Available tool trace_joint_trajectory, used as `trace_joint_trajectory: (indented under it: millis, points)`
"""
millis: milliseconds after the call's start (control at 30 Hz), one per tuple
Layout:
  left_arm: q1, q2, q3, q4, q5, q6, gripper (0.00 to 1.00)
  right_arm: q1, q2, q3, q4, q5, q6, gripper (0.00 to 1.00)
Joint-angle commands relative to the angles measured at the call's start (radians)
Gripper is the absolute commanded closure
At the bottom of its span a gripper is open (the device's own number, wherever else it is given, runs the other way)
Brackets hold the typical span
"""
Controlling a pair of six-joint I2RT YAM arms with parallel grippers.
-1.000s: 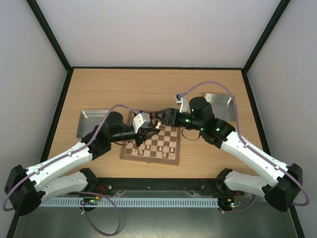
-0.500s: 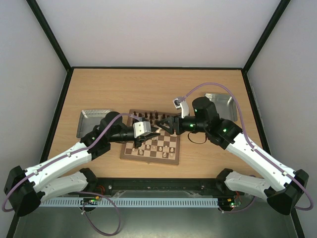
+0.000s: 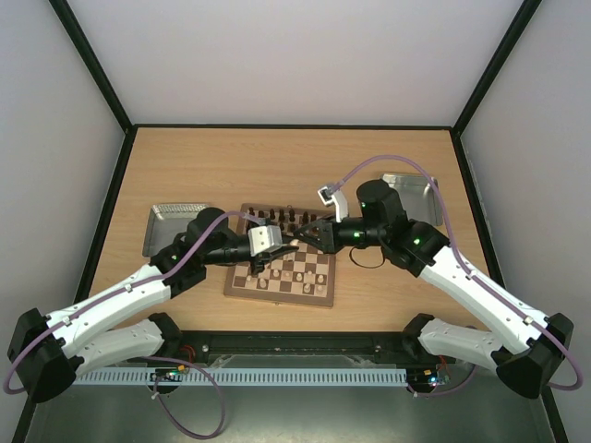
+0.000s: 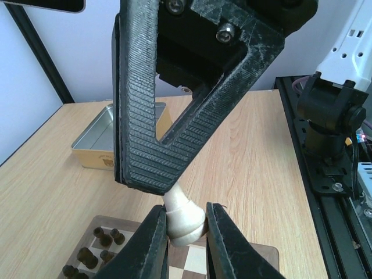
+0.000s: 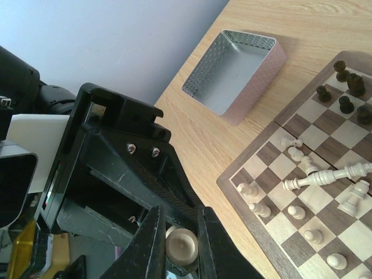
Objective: Set up the chess pieces on the board
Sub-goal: Place the chess piece on the chessboard.
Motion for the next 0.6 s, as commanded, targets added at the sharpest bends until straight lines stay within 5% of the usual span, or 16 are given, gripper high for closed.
trace_joint_trajectory:
  millis: [0, 100, 167, 233, 367, 567]
  points:
    - [0.001, -0.011, 0.015, 0.054, -0.034, -0.021, 0.92, -0.002, 0.01, -0.011, 0.018, -0.037, 0.02, 0.94]
    - [0.001, -0.009, 0.023, 0.056, -0.083, -0.072, 0.8, -0.002, 0.005, -0.018, 0.041, -0.002, 0.041, 0.96]
    - [0.001, -0.013, 0.035, 0.043, -0.133, -0.111, 0.56, -0.002, 0.001, -0.02, 0.059, 0.05, 0.047, 0.96]
    - [0.001, -0.041, 0.044, 0.048, -0.223, -0.203, 0.43, -0.003, 0.004, -0.017, 0.063, 0.122, 0.045, 0.96]
    - [0.001, -0.161, 0.01, 0.028, -0.405, -0.441, 0.33, -0.001, 0.039, 0.006, 0.071, 0.289, 0.045, 0.94]
    - [0.004, -0.403, 0.027, -0.209, -0.814, -0.688, 0.21, 0.089, 0.148, 0.046, 0.123, 0.479, -0.004, 0.95]
